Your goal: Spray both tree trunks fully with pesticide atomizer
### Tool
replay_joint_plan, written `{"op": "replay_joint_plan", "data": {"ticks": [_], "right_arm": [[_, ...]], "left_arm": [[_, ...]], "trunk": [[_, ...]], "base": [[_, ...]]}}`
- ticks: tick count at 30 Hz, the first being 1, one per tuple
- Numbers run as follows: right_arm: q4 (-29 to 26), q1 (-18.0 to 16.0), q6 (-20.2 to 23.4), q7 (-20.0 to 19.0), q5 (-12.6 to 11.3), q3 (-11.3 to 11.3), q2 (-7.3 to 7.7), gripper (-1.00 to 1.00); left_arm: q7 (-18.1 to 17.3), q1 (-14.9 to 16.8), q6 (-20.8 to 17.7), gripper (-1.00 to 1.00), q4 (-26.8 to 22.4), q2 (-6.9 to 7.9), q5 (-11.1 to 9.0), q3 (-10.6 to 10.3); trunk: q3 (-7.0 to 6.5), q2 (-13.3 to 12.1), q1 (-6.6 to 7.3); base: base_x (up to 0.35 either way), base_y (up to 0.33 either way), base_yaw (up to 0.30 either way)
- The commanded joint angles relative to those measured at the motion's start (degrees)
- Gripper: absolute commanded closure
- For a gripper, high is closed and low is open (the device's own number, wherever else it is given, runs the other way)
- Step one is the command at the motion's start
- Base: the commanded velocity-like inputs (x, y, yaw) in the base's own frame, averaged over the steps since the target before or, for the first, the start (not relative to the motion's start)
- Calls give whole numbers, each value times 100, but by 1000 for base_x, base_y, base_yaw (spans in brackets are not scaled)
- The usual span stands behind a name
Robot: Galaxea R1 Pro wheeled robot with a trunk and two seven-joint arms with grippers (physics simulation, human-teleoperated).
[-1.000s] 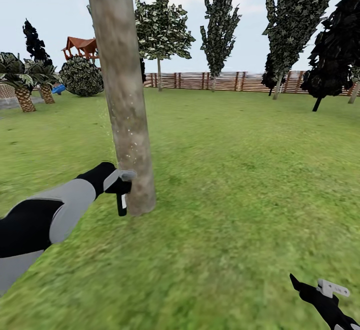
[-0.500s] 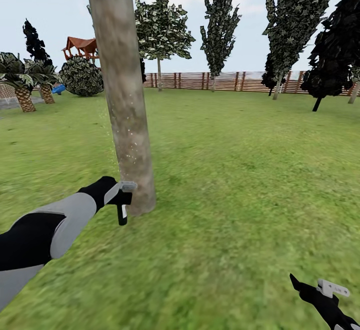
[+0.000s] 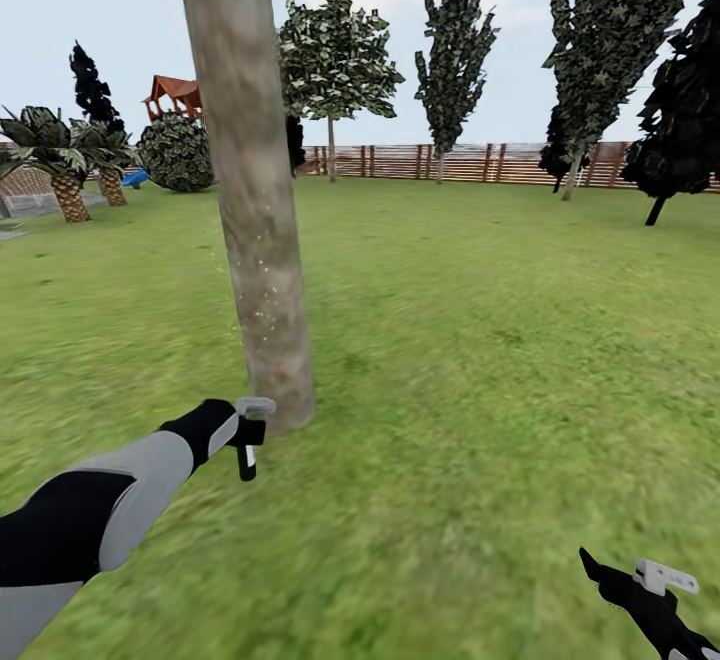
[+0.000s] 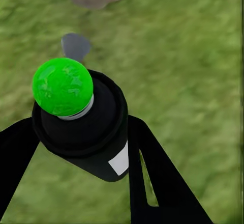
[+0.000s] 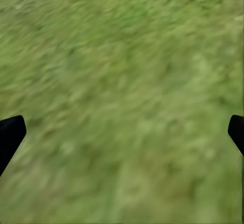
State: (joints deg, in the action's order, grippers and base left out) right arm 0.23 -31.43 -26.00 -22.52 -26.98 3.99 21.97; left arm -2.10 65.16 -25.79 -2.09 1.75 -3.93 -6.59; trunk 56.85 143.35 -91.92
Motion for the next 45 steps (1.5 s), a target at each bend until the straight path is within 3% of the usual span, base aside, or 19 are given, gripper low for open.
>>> {"op": "replay_joint_plan", "data": {"ticks": [1,9,25,35,45], "right_arm": [[7,-4,-2,-51,-18,40,1,-100],[12,-4,-2,-46,-18,40,1,-100],[12,-4,-2,-42,-18,40,1,-100],[12,-4,-2,-51,-17,40,1,-100],[12,-4,-2,-42,-18,40,1,-100]], "left_arm": [[-18,-5,-32,100,-7,-11,-38,-52],[-18,-12,-31,100,14,-78,-41,-52],[-19,-12,-40,100,16,-83,-47,-52],[-10,-12,-57,100,25,-244,-47,-59],[-10,-12,-57,100,25,-255,-47,-53]], "trunk": [[6,2,-1],[6,2,-1],[6,2,-1],[6,2,-1],[9,2,-1]], "base": [[196,-240,38],[192,-222,165],[56,-33,151],[72,-292,17],[0,-327,243]]}}
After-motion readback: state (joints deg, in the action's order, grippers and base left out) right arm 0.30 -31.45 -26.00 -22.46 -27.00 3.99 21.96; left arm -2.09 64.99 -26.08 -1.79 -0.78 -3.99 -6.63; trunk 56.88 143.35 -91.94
